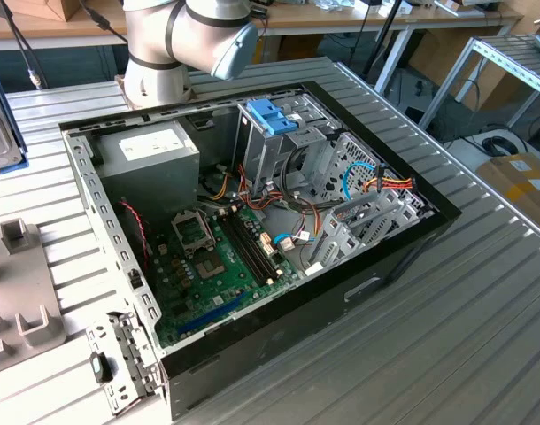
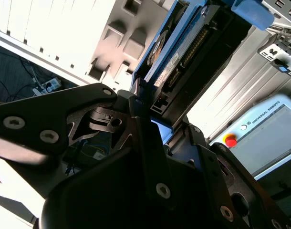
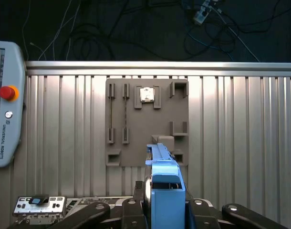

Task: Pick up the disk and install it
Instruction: 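Pick up the disk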

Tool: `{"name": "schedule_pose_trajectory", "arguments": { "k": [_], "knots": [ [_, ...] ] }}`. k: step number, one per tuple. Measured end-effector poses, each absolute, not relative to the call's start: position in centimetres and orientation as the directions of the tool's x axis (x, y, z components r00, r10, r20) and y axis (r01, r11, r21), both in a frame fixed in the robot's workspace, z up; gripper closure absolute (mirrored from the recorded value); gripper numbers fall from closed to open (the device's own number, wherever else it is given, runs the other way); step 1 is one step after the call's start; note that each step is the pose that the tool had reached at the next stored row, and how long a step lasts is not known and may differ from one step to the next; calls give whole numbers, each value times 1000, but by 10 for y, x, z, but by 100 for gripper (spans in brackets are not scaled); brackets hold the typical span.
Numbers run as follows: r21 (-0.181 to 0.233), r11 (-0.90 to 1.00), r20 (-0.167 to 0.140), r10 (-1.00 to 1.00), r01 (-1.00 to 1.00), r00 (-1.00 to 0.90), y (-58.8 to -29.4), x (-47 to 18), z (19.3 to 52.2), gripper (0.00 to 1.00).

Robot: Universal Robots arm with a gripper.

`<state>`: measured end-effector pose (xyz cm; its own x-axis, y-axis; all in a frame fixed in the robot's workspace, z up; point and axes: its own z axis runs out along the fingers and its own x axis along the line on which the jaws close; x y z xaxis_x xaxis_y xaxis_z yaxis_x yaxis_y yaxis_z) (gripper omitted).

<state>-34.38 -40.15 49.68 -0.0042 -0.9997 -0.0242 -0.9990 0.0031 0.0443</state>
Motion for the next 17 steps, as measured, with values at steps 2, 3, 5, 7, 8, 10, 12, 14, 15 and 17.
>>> {"name": "schedule_pose_trajectory", "arguments": {
  "k": [2, 3, 5, 7, 8, 10, 12, 14, 15, 17],
  "knots": [
    [44, 3, -24, -1000, -999, -4, -401, -343, 497, 63],
    [44, 3, -24, -1000, -999, -4, -401, -343, 497, 63],
    [44, 3, -24, -1000, -999, -4, -401, -342, 497, 63],
    [44, 3, -24, -1000, -999, -4, -402, -341, 497, 63],
    [44, 3, -24, -1000, -999, -4, -401, -341, 497, 63],
    [44, 3, -24, -1000, -999, -4, -402, -341, 497, 63],
    [44, 3, -24, -1000, -999, -4, -401, -340, 497, 63],
    [44, 3, -24, -1000, -999, -4, -401, -340, 497, 63],
    [44, 3, -24, -1000, -999, -4, -401, -340, 497, 63],
    [44, 3, -24, -1000, -999, -4, -401, -339, 497, 63]
  ]
}}
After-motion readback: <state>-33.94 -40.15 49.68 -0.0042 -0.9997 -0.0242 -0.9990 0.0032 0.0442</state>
